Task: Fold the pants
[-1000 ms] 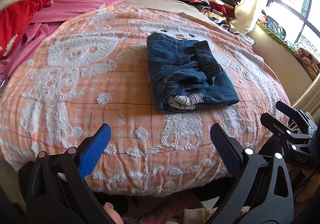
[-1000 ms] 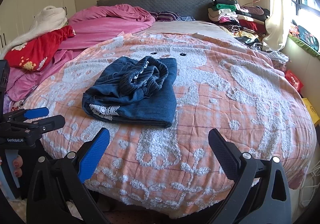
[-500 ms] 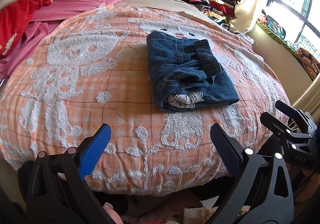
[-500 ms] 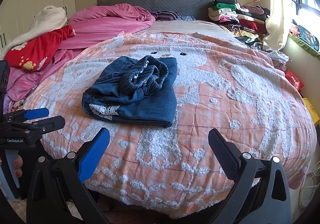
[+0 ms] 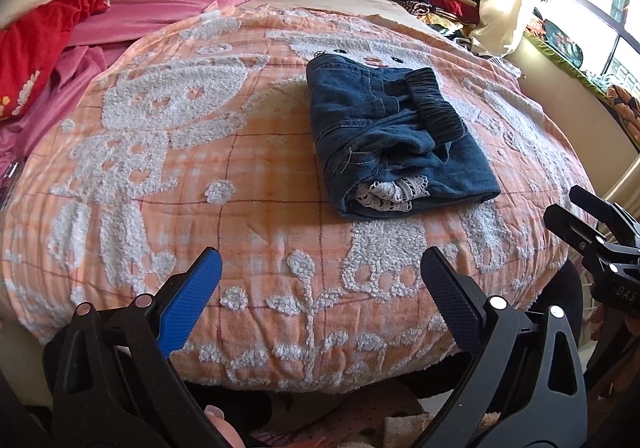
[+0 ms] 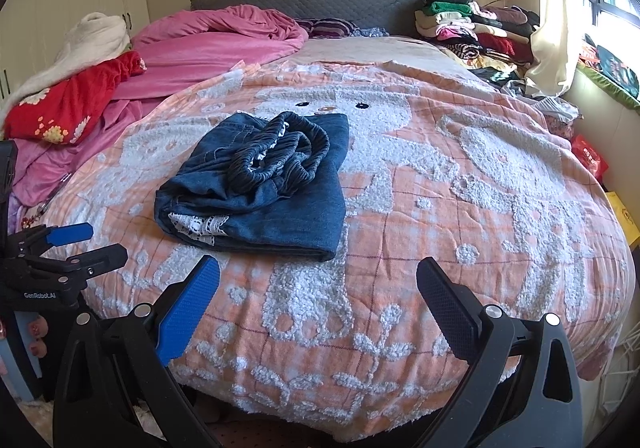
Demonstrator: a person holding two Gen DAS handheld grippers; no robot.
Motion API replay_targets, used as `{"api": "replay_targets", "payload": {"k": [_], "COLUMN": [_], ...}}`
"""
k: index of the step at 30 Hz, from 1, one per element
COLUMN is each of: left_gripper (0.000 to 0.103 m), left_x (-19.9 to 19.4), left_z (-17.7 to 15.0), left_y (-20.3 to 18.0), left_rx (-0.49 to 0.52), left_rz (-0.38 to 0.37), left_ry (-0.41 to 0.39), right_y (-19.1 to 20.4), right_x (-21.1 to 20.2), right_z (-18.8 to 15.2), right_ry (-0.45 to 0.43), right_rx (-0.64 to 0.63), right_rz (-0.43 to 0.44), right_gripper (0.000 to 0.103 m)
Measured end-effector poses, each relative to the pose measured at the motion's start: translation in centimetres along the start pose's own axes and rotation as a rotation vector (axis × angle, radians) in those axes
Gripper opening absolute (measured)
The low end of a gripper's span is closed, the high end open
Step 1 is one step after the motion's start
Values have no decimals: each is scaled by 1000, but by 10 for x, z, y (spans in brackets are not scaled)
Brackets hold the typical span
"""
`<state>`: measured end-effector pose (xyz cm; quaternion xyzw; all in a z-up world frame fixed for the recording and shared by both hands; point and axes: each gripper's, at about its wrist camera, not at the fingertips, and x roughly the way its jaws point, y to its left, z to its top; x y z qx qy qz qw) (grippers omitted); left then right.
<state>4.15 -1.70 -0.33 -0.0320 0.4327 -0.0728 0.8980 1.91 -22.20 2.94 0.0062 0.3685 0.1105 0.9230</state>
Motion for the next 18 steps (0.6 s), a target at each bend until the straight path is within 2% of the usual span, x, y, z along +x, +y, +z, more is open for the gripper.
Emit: {"api": "replay_targets", "payload": {"k": [4, 6, 8, 10, 13, 14, 16, 18], "left_gripper": [93, 93, 93, 93, 93, 93, 93, 93], "left_x": [6, 7, 7, 14, 40, 55, 80, 100], "left_z": [3, 7, 14, 28, 57, 69, 91, 109], "left_y": [6, 14, 29, 44, 83, 103, 136, 166], "left_rx": [-31, -53, -89, -110, -128, -149, -174, -218], "left_rz": [-21, -51, -88, -67, 93, 153, 230, 311], "left_ry": [30, 6, -22, -18, 7, 40, 85, 124], "right_y": [-13, -24, -40, -70, -127, -153, -199, -252], "right_x": [6, 10, 17, 24, 34, 41, 53, 71], "right_z": [4, 6, 7, 10, 20, 27, 35, 46], "right_ry": [8, 16, 27, 38, 41, 57, 85, 129], "right_rx": [25, 41, 55, 99, 152, 165, 201, 245], "right_rz": [5, -5, -37, -87, -187, -225, -314, -364], "right_gripper": [98, 98, 98, 98, 98, 98, 98, 98]}}
